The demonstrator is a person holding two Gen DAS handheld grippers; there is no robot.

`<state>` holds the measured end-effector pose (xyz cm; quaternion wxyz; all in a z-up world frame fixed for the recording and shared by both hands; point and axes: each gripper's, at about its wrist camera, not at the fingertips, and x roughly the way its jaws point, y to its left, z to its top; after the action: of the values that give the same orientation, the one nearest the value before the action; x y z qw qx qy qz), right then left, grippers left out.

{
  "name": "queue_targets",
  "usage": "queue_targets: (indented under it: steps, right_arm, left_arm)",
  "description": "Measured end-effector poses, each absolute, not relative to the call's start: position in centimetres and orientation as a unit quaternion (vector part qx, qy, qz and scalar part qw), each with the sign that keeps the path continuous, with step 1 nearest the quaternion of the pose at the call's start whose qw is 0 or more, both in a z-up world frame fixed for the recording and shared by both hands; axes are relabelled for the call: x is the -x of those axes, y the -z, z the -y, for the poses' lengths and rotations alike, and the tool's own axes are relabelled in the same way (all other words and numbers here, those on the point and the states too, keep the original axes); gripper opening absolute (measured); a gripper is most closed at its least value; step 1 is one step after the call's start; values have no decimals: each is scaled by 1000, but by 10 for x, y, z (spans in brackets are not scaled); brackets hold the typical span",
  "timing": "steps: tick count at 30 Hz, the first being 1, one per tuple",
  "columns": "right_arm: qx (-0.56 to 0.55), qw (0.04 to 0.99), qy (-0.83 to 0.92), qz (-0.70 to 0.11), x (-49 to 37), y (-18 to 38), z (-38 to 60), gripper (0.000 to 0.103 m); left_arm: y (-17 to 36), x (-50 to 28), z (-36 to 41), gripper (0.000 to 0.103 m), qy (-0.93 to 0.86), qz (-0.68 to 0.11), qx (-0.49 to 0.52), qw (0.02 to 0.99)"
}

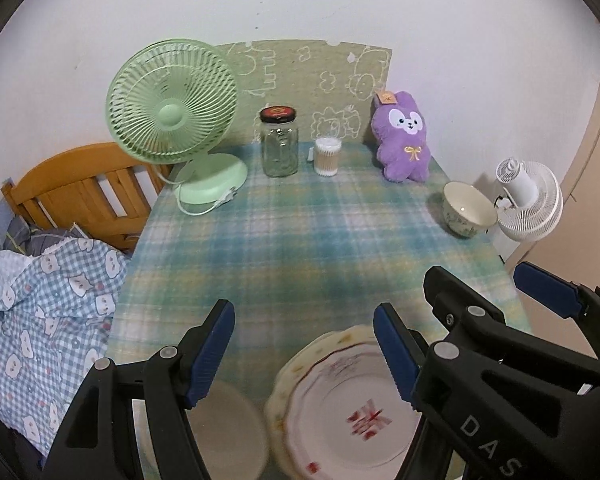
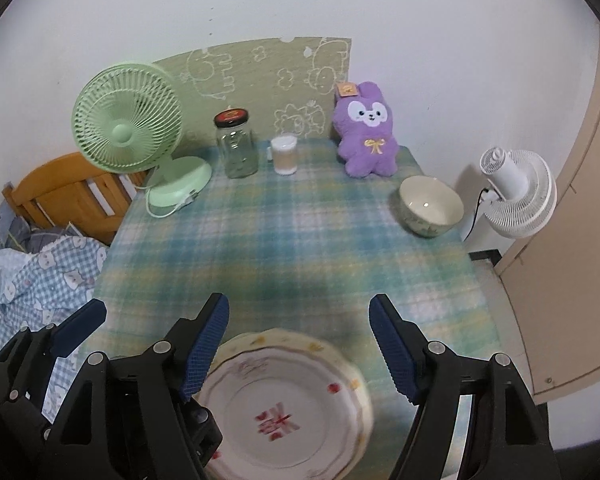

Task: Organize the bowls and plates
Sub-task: 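Move both grippers to the cream bowl beside the white clip fan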

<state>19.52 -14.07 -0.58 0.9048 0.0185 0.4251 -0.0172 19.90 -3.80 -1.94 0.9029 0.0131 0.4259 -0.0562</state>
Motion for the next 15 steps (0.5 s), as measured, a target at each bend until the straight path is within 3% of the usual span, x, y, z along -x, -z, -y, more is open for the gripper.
queue_targets:
  steps: [15]
  right_arm:
    - [-7, 908, -2, -418, -246, 1, 237, 76]
  left_arm:
    - [11, -241, 129, 74, 34, -419, -1, 907]
